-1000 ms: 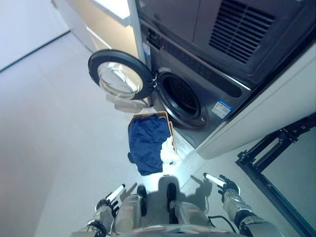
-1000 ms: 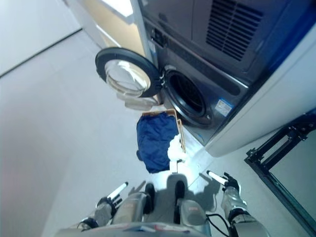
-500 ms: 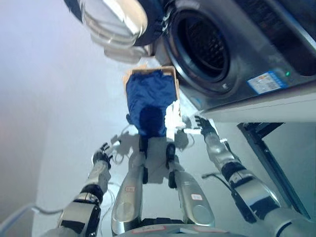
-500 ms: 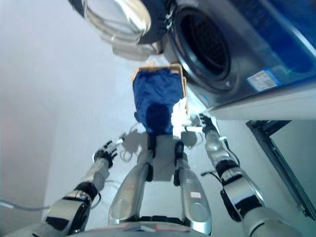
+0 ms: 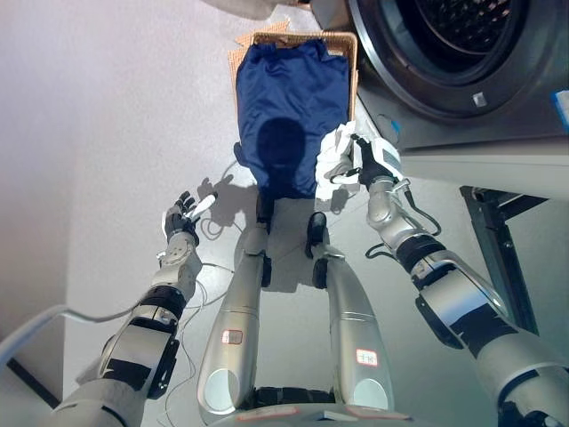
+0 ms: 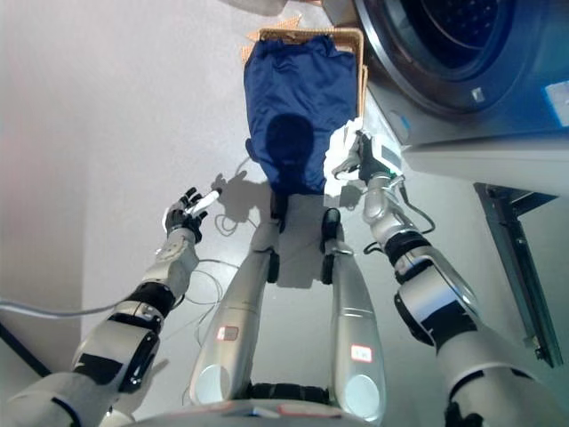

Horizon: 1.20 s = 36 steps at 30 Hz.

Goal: Put the clothes in the basket into the washing machine.

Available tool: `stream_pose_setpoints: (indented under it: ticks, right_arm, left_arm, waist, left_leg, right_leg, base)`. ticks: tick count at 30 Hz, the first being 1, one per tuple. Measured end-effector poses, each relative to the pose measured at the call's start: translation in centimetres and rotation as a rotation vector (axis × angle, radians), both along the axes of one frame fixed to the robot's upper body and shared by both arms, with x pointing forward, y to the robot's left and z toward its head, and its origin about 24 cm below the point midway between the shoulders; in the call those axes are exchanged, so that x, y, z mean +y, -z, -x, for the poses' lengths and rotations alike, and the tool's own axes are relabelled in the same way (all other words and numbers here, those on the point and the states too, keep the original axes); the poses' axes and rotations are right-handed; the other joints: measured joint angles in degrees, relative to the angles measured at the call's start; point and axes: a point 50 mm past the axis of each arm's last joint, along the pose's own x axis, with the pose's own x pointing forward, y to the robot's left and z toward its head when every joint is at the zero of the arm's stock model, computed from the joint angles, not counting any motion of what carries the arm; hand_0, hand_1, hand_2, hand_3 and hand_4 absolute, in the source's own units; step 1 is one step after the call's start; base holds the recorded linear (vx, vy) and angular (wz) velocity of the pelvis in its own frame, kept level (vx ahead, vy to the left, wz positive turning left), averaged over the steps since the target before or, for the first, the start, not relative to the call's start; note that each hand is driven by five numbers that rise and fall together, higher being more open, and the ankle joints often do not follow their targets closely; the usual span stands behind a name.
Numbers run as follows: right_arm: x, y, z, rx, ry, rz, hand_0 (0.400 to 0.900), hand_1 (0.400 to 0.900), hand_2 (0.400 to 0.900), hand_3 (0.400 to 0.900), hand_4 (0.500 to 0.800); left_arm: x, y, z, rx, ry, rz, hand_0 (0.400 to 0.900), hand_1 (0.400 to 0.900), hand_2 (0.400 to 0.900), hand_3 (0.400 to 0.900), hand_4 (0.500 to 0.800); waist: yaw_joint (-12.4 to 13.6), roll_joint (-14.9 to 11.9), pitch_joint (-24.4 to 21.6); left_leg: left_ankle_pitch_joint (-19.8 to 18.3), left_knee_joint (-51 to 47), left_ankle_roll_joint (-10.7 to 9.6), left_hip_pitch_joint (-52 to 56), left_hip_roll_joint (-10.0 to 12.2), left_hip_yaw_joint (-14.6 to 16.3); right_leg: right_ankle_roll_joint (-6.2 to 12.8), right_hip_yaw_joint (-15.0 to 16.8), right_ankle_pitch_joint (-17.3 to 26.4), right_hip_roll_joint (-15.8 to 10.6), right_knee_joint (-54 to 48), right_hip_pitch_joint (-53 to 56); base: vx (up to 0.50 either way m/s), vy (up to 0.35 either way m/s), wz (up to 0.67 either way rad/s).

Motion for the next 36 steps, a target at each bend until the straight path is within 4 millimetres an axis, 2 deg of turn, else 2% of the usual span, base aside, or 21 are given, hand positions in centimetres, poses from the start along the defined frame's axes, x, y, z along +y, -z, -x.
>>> stream_pose_setpoints:
  ticks: [1, 3, 5, 9, 13, 15, 16, 19, 24, 27, 30, 36]
  right_arm:
    - [-0.6, -0.4, -0.1, -0.007, 0.022, 0.02, 0.9, 0.9, 0.9, 0.9, 0.8]
    - [-1.7, -0.8, -0.1, -0.019, 0.056, 0.034, 0.9, 0.9, 0.9, 0.9, 0.8]
    - [-2.5, -0.6, 0.2, -0.012, 0.073, 0.047, 0.9, 0.9, 0.9, 0.9, 0.8]
    - [-2.2, -0.6, 0.3, -0.048, 0.068, 0.042, 0.9, 0.9, 0.9, 0.9, 0.8]
    - [-2.5, -3.3, -0.3, -0.145, 0.081, 0.054, 0.9, 0.9, 0.9, 0.9, 0.8]
    - [-2.6, -4.9, -0.7, -0.19, 0.1, 0.075, 0.9, 0.9, 0.9, 0.9, 0.8]
    - [-2.7, -4.9, -0.8, -0.194, 0.112, 0.087, 0.9, 0.9, 0.9, 0.9, 0.8]
    - [-2.1, -5.2, -0.8, -0.247, 0.154, 0.102, 0.9, 0.9, 0.9, 0.9, 0.8]
    - [-1.6, -5.2, -0.5, -0.302, 0.16, 0.108, 0.9, 0.9, 0.9, 0.9, 0.8]
    - [-0.5, -6.2, -0.6, -0.348, 0.096, 0.149, 0.9, 0.9, 0.9, 0.9, 0.8]
    - [0.9, -8.0, -0.7, -0.422, 0.028, 0.174, 0.9, 0.9, 0.9, 0.9, 0.8]
    - [3.5, -10.0, -0.5, -0.518, -0.079, 0.213, 0.9, 0.9, 0.9, 0.9, 0.8]
  left_arm:
    - [-0.1, -0.8, -0.4, -0.029, 0.007, -0.006, 0.9, 0.9, 0.9, 0.9, 0.8]
    - [-0.2, -2.4, -0.9, -0.105, 0.012, -0.004, 0.9, 0.9, 0.9, 0.9, 0.8]
    - [-0.4, -3.3, -1.1, -0.146, 0.017, 0.014, 0.9, 0.9, 0.9, 0.9, 0.8]
    - [-0.1, -3.4, -1.1, -0.163, 0.0, 0.047, 0.9, 0.9, 0.9, 0.9, 0.8]
    - [-0.7, -3.5, -1.2, -0.166, 0.017, 0.059, 0.9, 0.9, 0.9, 0.9, 0.8]
    - [-1.1, -3.4, -1.2, -0.163, 0.028, 0.06, 0.9, 0.9, 0.9, 0.9, 0.8]
    - [-1.4, -3.2, -1.2, -0.155, 0.033, 0.062, 0.9, 0.9, 0.9, 0.9, 0.8]
    - [-2.8, -3.2, -1.2, -0.161, 0.048, 0.083, 0.9, 0.9, 0.9, 0.9, 0.8]
    - [-3.9, -5.1, -1.2, -0.263, 0.084, 0.088, 0.9, 0.9, 0.9, 0.9, 0.8]
    - [-4.2, -5.5, -1.4, -0.277, 0.091, 0.09, 0.9, 0.9, 0.9, 0.9, 0.8]
    - [-4.7, -6.0, -1.7, -0.29, 0.102, 0.095, 0.9, 0.9, 0.9, 0.9, 0.8]
    - [-4.8, -5.6, -1.6, -0.277, 0.106, 0.095, 0.9, 0.9, 0.9, 0.9, 0.8]
  waist:
    - [0.1, 0.0, 0.0]
    - [0.6, 0.3, 0.2]
    - [1.0, 0.6, 0.3]
    - [1.2, 0.8, 0.5]
    - [1.1, 0.8, 0.5]
    - [1.4, 0.8, 0.4]
    - [1.8, 0.8, 0.4]
    - [2.6, 1.0, 0.3]
    - [2.8, 1.0, 0.3]
    - [2.7, 1.2, 0.3]
    - [2.8, 1.2, 0.2]
    - [3.1, 1.2, 0.2]
  left_leg:
    - [-0.4, 2.0, 0.1, -2.8, -0.1, 0.4]
    - [-1.0, 6.3, 0.2, -8.3, -0.3, 0.5]
    - [-1.9, 9.8, 0.1, -12.3, -0.8, 0.6]
    - [-3.2, 15.4, -0.2, -18.0, -0.9, 0.9]
    - [-3.5, 17.2, -0.5, -21.4, -1.0, 1.2]
    - [-4.2, 17.7, -1.6, -22.5, -0.9, 1.3]
    - [-4.3, 18.2, -1.7, -22.7, -0.8, 1.2]
    - [-4.3, 17.0, -1.7, -22.5, -0.8, 1.0]
    - [-4.3, 17.5, -1.7, -22.5, -0.7, 0.4]
    - [-4.2, 18.6, -1.9, -22.5, -0.8, 0.2]
    - [-4.2, 19.0, -1.8, -22.4, -0.8, -0.1]
    - [-4.8, 19.3, -2.1, -22.3, -0.8, -0.2]
  right_leg:
    - [-0.69, -0.1, -0.8, -0.4, 2.2, -2.8]
    - [-0.92, -0.1, -1.7, -0.8, 6.6, -8.3]
    - [-1.54, -0.1, -2.7, -1.6, 10.5, -12.3]
    - [-2.56, 0.2, -4.2, -2.0, 16.1, -18.0]
    - [-2.79, 0.3, -4.4, -2.6, 19.1, -22.1]
    - [-3.46, 0.1, -4.0, -3.0, 19.1, -23.5]
    - [-3.68, -0.2, -3.8, -3.2, 19.2, -23.8]
    - [-3.65, -0.3, -3.7, -3.2, 18.7, -23.9]
    - [-3.8, -1.1, -3.9, -3.3, 18.7, -23.6]
    - [-3.63, -1.1, -4.3, -3.3, 19.2, -23.3]
    - [-3.73, -1.4, -4.7, -3.3, 19.3, -23.0]
    - [-4.26, -1.5, -5.1, -3.4, 20.0, -22.9]
  base:
    - [-0.03, -0.014, 0.14]
    - [0.0, -0.017, 0.11]
    - [0.02, -0.019, 0.08]
    - [0.0, -0.004, 0.01]
    - [0.01, -0.001, 0.02]
    - [0.01, 0.01, -0.02]
    - [0.03, 0.025, -0.05]
    - [0.01, 0.007, -0.01]
    - [0.0, 0.0, 0.0]
    - [0.0, 0.0, 0.0]
    - [0.0, 0.0, 0.0]
    - [0.0, 0.006, -0.04]
